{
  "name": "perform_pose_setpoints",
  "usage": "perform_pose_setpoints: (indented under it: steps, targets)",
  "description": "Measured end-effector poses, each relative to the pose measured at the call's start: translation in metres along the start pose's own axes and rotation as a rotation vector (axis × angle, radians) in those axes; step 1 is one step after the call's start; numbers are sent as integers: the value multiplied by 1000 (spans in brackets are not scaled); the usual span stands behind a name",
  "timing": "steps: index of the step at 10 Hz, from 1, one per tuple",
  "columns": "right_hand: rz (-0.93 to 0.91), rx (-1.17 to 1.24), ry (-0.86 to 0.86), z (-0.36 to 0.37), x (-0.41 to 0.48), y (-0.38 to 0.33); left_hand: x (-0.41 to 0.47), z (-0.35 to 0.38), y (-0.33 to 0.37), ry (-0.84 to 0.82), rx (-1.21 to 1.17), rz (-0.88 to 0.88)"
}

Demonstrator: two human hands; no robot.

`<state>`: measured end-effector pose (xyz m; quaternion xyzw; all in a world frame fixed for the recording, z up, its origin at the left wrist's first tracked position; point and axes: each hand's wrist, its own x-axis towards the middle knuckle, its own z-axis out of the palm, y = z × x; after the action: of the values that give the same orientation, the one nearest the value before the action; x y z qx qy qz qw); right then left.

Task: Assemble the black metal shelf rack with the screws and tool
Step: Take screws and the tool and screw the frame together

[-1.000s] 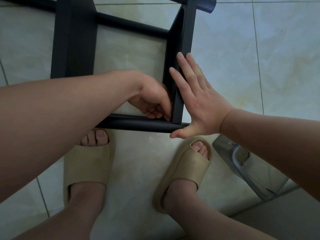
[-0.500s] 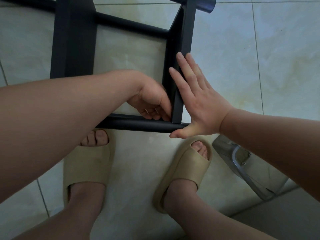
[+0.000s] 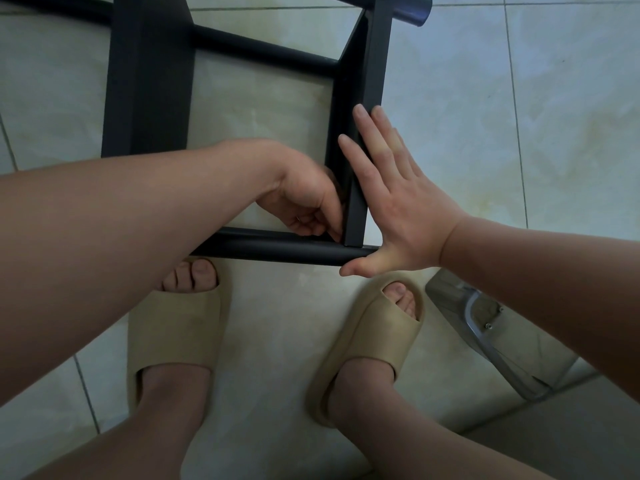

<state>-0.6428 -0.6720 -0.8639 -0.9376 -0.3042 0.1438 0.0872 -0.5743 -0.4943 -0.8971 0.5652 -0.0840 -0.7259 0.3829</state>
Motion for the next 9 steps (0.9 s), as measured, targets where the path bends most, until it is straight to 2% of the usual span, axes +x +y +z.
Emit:
perform_pose_setpoints:
  steps: [4, 5, 9]
  targets:
    - [3, -3, -2, -1, 0, -1, -2, -1, -6, -46, 1, -62]
    - [3, -3, 0, -1, 0, 0, 1, 0, -2, 2, 15, -36]
    - [6, -14, -16, -2, 0, -1, 0, 0, 0, -11, -15, -6]
